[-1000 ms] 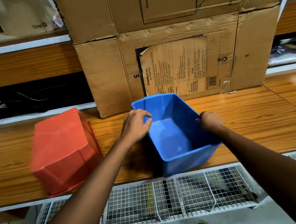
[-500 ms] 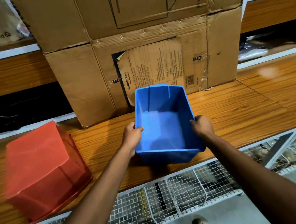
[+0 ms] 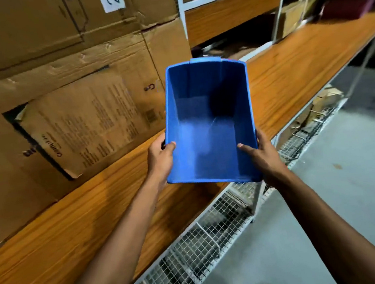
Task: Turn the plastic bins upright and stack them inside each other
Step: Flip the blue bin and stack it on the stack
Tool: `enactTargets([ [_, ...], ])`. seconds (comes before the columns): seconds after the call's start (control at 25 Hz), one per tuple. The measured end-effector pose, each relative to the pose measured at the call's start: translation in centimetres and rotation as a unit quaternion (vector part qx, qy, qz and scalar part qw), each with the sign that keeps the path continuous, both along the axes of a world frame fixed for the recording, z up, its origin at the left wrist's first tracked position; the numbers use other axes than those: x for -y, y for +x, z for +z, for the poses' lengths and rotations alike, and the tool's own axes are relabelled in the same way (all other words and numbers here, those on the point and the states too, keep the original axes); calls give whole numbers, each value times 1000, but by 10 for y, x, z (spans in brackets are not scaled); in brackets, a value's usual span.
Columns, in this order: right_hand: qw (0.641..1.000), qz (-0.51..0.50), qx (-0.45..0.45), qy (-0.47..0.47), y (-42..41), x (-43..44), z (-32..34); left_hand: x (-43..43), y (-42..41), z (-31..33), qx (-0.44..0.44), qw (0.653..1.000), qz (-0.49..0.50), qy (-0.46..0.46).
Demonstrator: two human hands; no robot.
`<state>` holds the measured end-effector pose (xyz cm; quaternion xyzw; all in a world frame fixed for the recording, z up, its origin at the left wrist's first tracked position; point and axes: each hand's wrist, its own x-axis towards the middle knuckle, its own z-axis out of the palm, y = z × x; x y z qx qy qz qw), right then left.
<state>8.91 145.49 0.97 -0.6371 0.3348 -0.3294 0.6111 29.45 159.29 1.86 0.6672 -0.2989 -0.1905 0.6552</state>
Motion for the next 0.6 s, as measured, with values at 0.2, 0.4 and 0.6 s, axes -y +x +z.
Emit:
enactTargets([
  [0.2, 993, -111, 29, 25, -63, 89, 8, 127, -41, 12, 40, 995, -87, -11],
  [0.4, 975, -209, 54, 51, -136, 179, 14, 267, -94, 17, 54, 984, -173, -4],
  [0.6, 948, -304, 54, 80, -217, 262, 23, 413, -163, 12, -63, 969, -223, 80],
])
